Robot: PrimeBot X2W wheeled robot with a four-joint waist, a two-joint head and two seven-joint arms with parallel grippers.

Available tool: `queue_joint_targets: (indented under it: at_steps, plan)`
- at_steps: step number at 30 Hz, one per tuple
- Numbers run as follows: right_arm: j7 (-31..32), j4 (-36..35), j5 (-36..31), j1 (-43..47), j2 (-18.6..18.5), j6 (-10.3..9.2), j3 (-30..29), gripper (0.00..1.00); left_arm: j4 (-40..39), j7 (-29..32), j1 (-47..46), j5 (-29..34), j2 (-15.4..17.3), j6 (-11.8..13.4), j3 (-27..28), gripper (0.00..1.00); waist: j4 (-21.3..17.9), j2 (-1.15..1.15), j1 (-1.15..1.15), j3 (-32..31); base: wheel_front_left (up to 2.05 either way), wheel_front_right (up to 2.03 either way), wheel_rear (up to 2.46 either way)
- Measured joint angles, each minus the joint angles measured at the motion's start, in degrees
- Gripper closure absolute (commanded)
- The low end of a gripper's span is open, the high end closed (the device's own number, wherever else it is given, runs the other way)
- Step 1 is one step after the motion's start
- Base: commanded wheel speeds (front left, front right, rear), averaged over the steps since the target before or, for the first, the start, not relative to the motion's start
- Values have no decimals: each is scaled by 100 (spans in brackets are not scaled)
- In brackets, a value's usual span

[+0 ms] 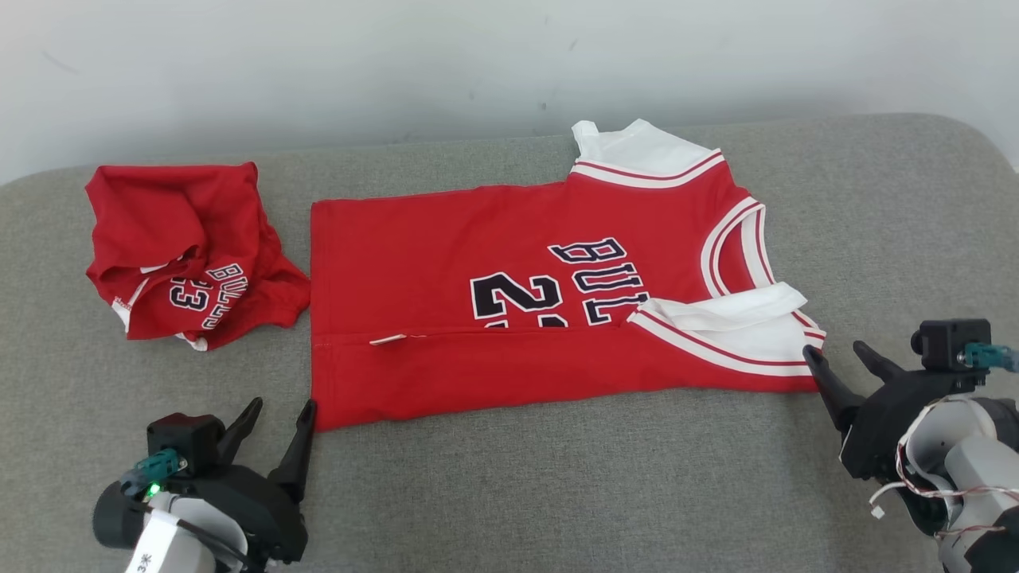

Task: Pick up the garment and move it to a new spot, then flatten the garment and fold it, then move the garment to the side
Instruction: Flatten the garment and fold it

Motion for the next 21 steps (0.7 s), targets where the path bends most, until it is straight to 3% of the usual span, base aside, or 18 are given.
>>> queue_joint_targets:
  at_steps: [8,21]
  plan:
    - [-337,-79,25,198,35,0,10,0,-178,-457,141,9,-191,77,-4,0,-30,0,0,8,0,0,0]
    - [-386,130,-114,174,310,0,318,0,315,-459,75,-20,-361,20,-74,0,-30,0,1,124,0,0,0]
